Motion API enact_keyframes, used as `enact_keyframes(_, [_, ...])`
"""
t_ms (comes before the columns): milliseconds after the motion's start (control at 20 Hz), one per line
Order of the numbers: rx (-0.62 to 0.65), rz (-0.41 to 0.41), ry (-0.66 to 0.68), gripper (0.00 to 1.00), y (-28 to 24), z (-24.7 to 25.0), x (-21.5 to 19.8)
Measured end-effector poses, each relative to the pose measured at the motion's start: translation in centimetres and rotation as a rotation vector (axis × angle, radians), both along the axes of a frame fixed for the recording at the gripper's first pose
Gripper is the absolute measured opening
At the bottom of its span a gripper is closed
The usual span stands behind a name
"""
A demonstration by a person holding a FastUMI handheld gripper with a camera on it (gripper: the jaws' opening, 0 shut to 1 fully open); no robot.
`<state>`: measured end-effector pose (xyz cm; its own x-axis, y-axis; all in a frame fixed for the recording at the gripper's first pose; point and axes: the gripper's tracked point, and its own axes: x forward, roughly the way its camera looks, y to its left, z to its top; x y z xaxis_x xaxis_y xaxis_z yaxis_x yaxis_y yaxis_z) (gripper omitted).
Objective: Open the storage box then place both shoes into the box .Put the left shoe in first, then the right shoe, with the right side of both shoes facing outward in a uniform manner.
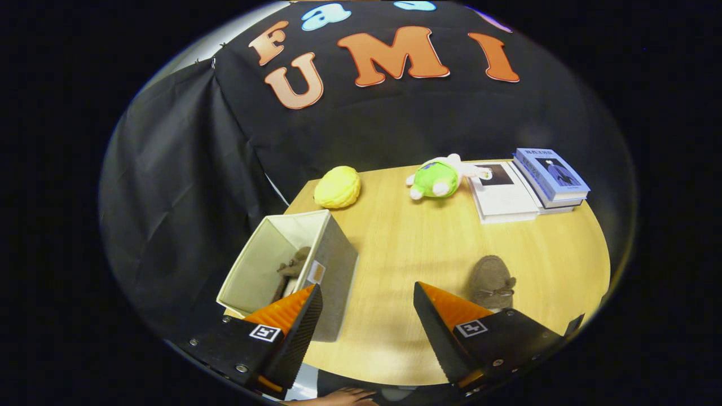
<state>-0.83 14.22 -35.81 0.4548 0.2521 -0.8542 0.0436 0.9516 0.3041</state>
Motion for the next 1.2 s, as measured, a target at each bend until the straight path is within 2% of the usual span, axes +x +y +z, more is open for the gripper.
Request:
enact_keyframes(350, [-0.139, -0.002, 0.037, 0.96, -8.3, -3.3, -3.3])
enact_keyframes(550, [-0.169, -0.001, 0.085, 0.95, -10.7, -6.2, -5.2])
enact_keyframes(900, [-0.193, -0.06, 0.208, 0.89, -14.1, -12.6, -7.7])
enact_keyframes(1050, [-0.179, -0.086, 0.237, 0.84, -14.8, -14.7, -8.3])
enact_keyframes(1200, [-0.205, -0.115, 0.202, 0.74, -16.0, -15.6, -7.3])
